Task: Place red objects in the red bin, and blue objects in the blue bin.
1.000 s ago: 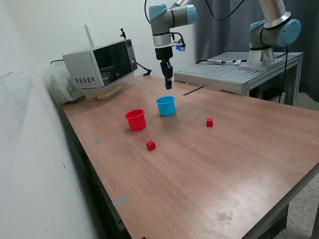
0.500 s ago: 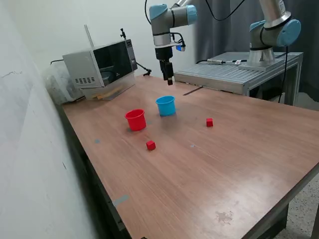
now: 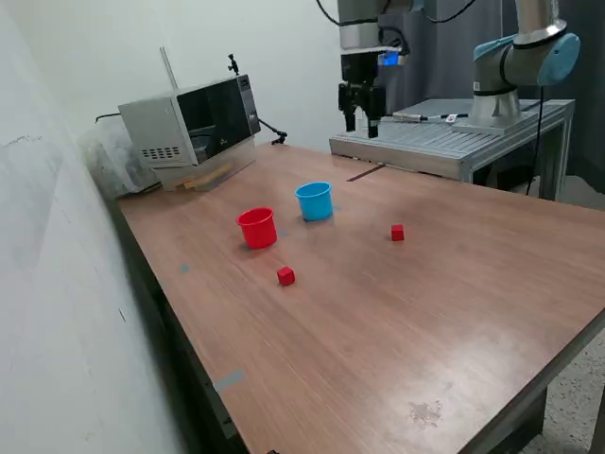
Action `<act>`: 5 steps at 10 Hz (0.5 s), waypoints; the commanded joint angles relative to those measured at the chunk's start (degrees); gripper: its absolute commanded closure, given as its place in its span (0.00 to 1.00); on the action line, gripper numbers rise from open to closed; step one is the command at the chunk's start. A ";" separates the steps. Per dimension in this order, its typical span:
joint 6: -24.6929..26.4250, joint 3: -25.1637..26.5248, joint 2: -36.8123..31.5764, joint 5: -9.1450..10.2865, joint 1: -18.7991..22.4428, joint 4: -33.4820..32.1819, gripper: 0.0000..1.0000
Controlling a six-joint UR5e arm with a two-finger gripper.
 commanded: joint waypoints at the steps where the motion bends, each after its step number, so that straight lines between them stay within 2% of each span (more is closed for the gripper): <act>1: -0.15 0.89 -3.74 0.01 8.05 1.16 0.00; 2: -2.33 0.80 -3.57 0.10 8.94 1.25 0.00; 3: -8.88 0.80 -3.57 0.10 9.65 1.51 0.00; 5: -25.99 1.24 -3.66 0.10 9.74 3.61 0.00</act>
